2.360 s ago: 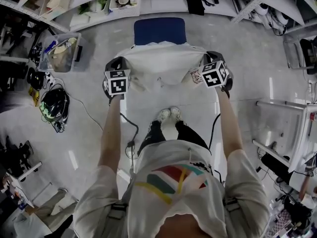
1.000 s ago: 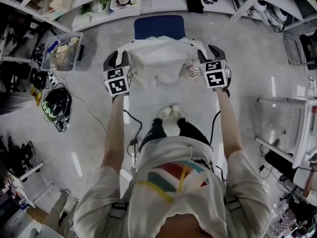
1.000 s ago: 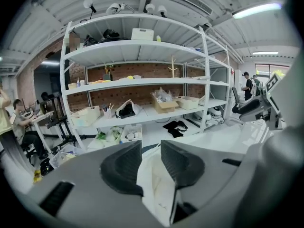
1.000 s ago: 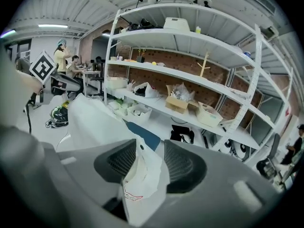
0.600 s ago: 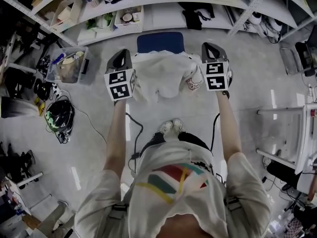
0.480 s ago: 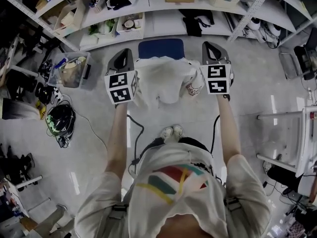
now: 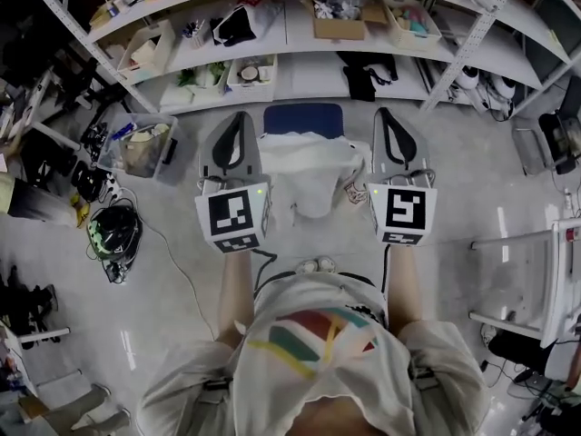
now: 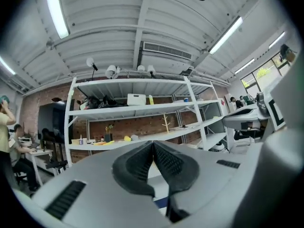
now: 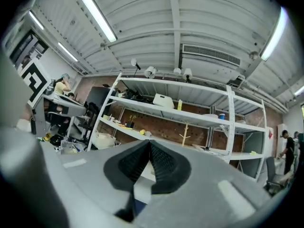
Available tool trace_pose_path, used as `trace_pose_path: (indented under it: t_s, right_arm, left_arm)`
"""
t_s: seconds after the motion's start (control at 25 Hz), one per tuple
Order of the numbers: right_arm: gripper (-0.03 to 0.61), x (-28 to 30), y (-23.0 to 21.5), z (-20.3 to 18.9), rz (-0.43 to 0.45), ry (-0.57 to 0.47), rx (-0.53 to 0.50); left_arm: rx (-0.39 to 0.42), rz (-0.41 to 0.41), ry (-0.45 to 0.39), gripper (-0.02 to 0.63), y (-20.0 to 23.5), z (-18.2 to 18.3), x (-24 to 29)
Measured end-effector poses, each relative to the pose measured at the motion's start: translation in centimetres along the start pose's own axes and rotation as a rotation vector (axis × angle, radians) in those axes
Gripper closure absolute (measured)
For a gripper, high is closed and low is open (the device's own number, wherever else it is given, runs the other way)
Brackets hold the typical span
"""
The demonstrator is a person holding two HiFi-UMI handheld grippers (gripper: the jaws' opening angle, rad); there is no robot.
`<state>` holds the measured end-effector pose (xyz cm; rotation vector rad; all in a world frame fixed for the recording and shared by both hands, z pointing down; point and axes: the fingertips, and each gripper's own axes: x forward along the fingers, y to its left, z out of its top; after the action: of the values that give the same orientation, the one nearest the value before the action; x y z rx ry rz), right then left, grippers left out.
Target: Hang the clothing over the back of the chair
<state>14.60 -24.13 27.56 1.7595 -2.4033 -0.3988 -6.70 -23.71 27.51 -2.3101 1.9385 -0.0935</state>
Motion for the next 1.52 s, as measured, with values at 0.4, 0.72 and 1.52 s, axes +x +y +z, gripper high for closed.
trace_pose_path:
  t_s: [0.4,0.72,1.52]
  right_arm:
    - [0.572,-4.3,3.4,3.1,0.038,-0.058,-0.049]
    - [0.572,-4.3,5.0,3.0,0.057,-0.043,-0.028]
    - [0.572,-4.0,3.0,1.4,0.013,0.004,-0.011]
  left_arm:
    - [0.062,0.024,-0.063,0.597,0.2,3.2,-4.9]
    - [0.045,-0.020,-0.052,0.597,-0.4,2.6,-4.8]
    - [0.002,-0.031,-0.066,0.597,-0.6,2.4,-3.1]
